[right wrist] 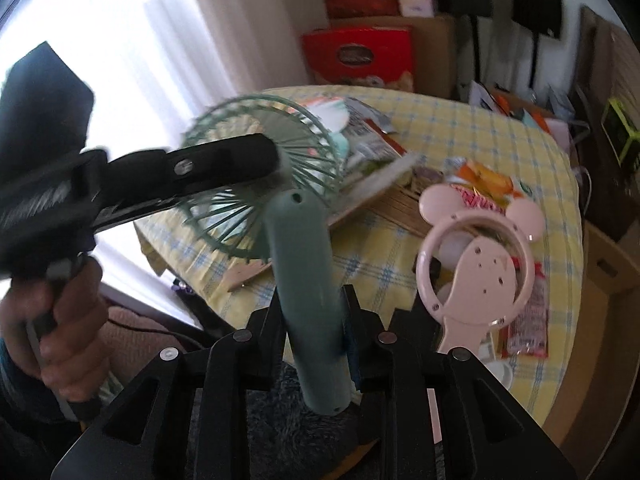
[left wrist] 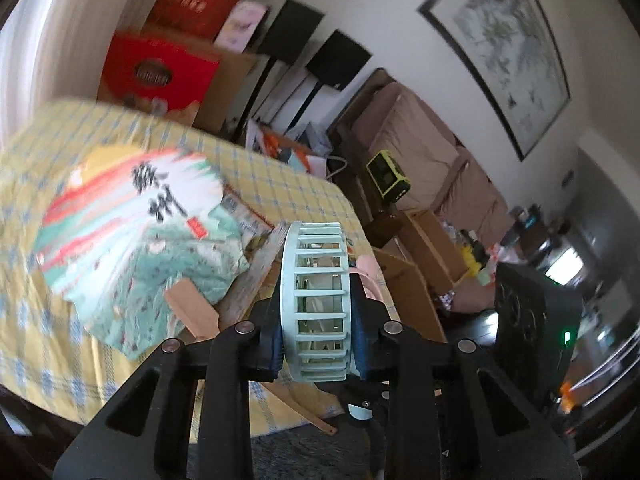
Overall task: Organize objects
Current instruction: 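Grasp the fan head with the left gripper while the right gripper holds the handle, then carry the mint-green fan with both grippers toward the cardboard box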
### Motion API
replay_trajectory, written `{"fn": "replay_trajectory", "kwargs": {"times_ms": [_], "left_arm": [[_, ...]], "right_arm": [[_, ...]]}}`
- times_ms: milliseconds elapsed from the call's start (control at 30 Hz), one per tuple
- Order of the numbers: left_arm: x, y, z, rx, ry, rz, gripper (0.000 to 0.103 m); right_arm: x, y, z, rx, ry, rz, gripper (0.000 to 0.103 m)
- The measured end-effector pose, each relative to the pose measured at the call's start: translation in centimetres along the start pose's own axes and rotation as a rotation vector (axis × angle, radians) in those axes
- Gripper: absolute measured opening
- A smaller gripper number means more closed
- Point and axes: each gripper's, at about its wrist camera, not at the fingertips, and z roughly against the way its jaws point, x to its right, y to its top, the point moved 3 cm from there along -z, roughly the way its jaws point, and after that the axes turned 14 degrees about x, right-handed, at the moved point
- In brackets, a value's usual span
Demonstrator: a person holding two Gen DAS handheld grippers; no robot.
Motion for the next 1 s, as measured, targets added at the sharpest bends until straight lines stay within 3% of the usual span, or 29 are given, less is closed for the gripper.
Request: {"fn": "replay_trajectory", "kwargs": {"times_ms": [367,767,1000], "left_arm": [[0.3,1.3,1.5,0.020,-0.009,0.002,0.025],[5.8,0.8,0.5,0.006,-0.037,-0.122,0.025],[9.0,0.8,0.6,0.011,-0.061,-0.182,0.024]], "right_arm": [[-1.8,1.3,0.8,0.035,-0.070,0.054,0.025],[-0.4,0.8,4.3,0.076,-0.155,0.059,0.023],[0.5,0.8,6.8,0.130,-0.156,0.048,0.022]]}}
